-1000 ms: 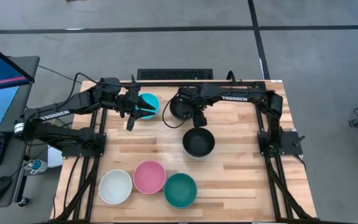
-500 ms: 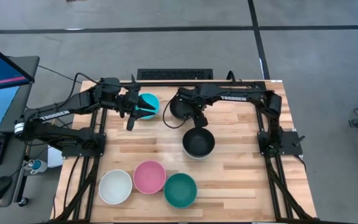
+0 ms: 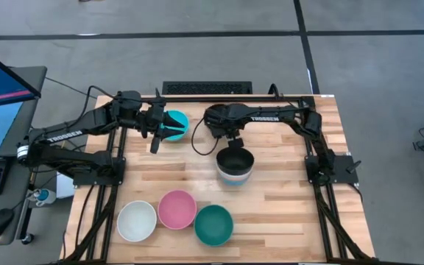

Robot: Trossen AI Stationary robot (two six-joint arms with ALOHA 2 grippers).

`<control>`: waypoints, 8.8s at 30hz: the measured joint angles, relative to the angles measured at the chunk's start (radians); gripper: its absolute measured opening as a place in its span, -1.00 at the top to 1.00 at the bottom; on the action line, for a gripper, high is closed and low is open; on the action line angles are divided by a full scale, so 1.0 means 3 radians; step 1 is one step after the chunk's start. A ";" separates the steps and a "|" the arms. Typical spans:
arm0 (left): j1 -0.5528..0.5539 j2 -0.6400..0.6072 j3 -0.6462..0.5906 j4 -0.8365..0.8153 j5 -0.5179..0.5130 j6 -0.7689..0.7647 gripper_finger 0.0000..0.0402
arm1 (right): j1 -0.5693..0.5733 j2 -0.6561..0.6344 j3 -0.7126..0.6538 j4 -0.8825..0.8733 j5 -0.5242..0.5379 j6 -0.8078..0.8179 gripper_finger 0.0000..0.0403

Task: Nest bowls inside each other
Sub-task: Stack the top black bowl on top of the bottom black bowl, then stack the light blue bowl on top of the black bowl

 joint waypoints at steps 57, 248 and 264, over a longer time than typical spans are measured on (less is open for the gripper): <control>-0.0324 -0.0284 0.0276 -0.0296 -0.0187 -0.0411 0.58 | 0.1588 -0.0362 0.0800 -0.1285 -0.0915 0.2495 0.52; -0.1417 0.3662 0.3174 -0.1631 -0.1223 -0.1791 0.94 | 0.2844 -0.4590 -0.2967 0.1171 0.1079 0.4953 0.13; -0.1365 0.3676 0.3166 -0.1575 -0.0833 -0.1799 0.61 | 0.2843 -0.4547 -0.2967 0.1185 0.1076 0.4955 0.13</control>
